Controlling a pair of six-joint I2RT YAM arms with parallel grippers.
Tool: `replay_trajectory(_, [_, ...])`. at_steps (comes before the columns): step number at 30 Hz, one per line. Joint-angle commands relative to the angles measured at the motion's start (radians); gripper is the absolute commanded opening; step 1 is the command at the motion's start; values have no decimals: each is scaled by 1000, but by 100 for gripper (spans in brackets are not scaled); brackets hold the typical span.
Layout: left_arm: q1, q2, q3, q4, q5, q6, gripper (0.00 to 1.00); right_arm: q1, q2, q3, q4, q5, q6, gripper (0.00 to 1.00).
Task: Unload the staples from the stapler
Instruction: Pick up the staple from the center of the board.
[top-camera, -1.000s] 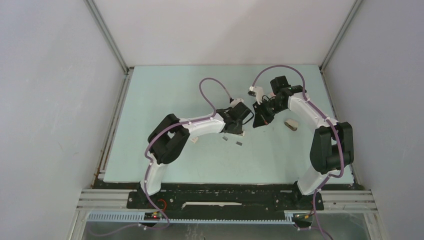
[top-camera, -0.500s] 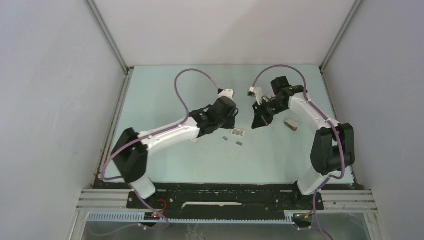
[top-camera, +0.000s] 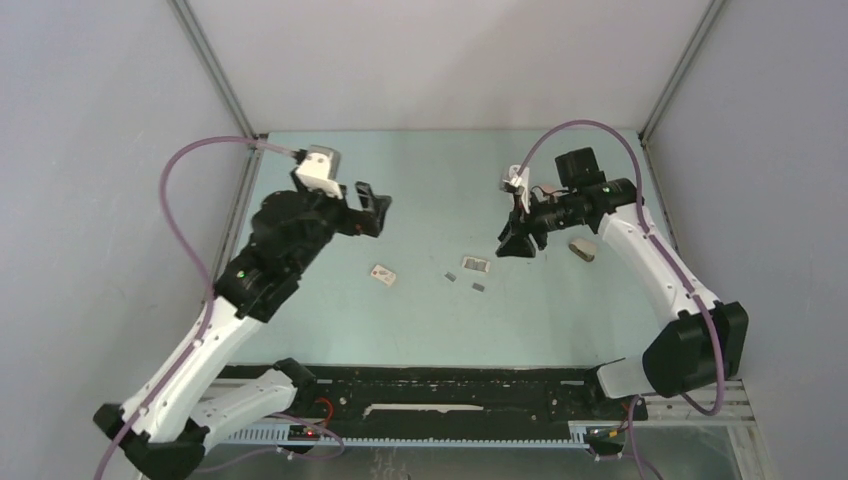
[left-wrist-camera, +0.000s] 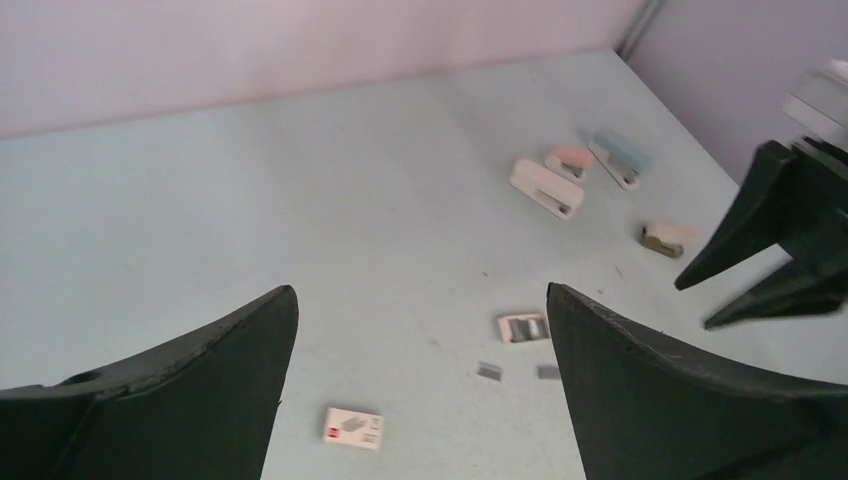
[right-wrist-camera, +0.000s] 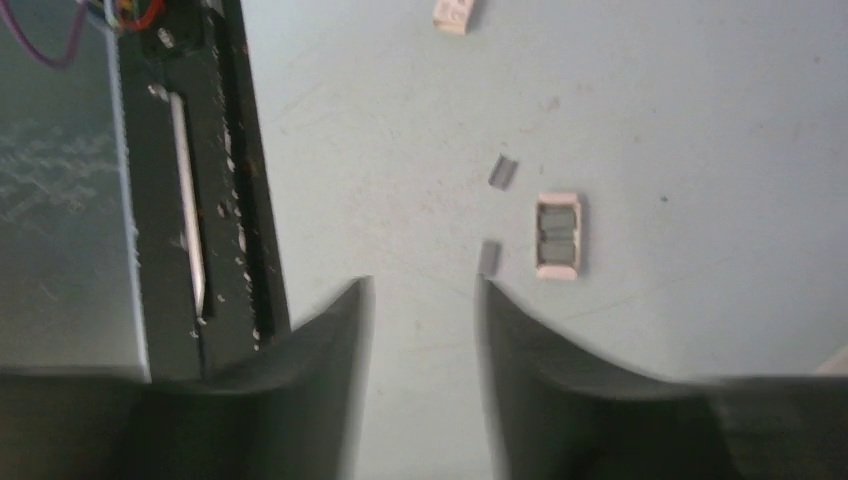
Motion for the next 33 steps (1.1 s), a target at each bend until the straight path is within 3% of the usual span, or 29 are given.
replay_trajectory(1, [136,-41,-3,-100,186,116,100,59,-44,-27,53,-37,-114,73])
replay_trajectory(2, [146,-51,-21,-93,149,116,100,66,-21,-31,36,-45,-141,83])
replay_trajectory(3, [147,-61,-57,-71,146,118,100,78,16,-21,-8,-56,-187,84])
replay_trajectory(6, [152,-90,-156,7,149,119,100,129,143,26,-127,-31,-299,77])
replay_trajectory(11, [166,-84,-198,-14,96,155,100,231,225,0,15,222,-163,68])
replay_trajectory(14, [166,-94,-199,-15,68,186,100,270,299,12,67,354,-62,58])
replay_trajectory(19, [166,-131,-210,-26,7,224,100,304,384,21,96,486,29,47])
replay_trajectory(33, [166,-133,-217,-27,7,241,100,349,439,-7,191,611,113,48])
